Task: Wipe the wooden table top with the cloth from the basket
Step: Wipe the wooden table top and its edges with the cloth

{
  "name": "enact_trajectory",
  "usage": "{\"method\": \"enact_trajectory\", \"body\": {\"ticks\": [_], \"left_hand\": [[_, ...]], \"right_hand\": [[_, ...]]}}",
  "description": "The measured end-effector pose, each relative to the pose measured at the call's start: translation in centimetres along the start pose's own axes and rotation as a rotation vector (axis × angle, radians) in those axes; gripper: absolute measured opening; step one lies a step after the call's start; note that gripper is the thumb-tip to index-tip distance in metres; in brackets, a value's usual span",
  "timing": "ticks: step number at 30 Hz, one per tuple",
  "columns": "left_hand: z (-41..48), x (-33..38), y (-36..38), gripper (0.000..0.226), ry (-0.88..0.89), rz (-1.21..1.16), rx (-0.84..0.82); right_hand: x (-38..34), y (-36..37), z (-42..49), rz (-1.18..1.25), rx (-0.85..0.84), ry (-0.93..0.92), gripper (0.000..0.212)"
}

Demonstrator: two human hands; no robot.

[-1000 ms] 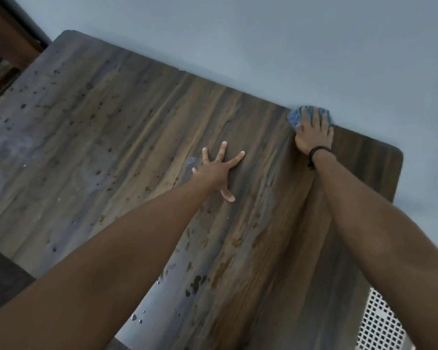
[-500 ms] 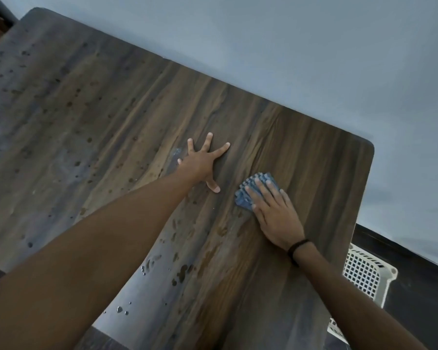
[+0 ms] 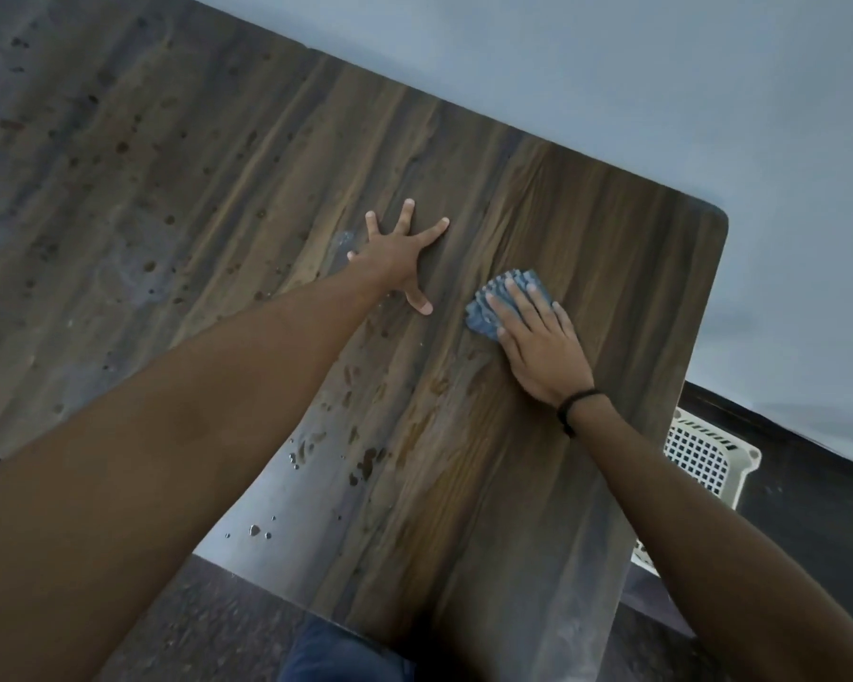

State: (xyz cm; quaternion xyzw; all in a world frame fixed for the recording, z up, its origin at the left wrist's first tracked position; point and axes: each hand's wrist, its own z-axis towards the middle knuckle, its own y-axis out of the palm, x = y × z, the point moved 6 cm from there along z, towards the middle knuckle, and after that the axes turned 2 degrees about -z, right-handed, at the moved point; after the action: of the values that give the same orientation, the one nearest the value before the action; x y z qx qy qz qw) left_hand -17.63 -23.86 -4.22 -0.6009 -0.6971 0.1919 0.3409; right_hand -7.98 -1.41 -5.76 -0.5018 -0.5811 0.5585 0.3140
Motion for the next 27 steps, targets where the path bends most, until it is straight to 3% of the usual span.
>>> {"method": "enact_trajectory", "body": {"ticks": [2,4,10,13,14,17,19,22,27], "left_hand": [[-1.2,-0.1,0.5,0.139,0.019,-0.047,0.042],[-3.3,-0.7,2.0,0.141,0.026,-0.097,0.092],[-10.4,-5.3,9.6,0.147,-0.072,-0.111,-0.008],[-12.4,-6.7,12.1,0.147,-0.082,-0.103,-0.032],[-12.8,-6.8,12.3,0.147,-0.077,-0.092,-0.025],[-13.2,-6.8,12.3,0.147,-0.065,-0.089,-0.004],[-13.4,-6.7,12.1,0.147,-0.067,-0.087,-0.012],[-13.9,-7.0,12.3,0.142,-0.045,-0.077,0.022],[-16.3,-8.4,14.7,0.139,0.005,-0.022,0.006]], "right_hand": [[-0.7,-0.1,0.9,0.053,0.021,0.102,0.052],[-2.8,0.6,-0.7,0.047,0.040,0.077,0.052],[-8.2,4.1,-12.5,-0.038,-0.055,-0.340,0.052],[-6.5,3.3,-11.4,-0.099,-0.073,-0.471,0.051],[-5.7,2.6,-9.5,-0.098,-0.043,-0.434,0.051],[-3.3,0.8,-3.9,0.011,-0.008,-0.092,0.050],[-4.2,1.1,-3.5,0.047,0.002,0.010,0.051],[-8.1,2.9,-8.1,-0.031,0.045,-0.160,0.053],[-11.2,5.5,-16.6,-0.079,-0.041,-0.466,0.053]]}}
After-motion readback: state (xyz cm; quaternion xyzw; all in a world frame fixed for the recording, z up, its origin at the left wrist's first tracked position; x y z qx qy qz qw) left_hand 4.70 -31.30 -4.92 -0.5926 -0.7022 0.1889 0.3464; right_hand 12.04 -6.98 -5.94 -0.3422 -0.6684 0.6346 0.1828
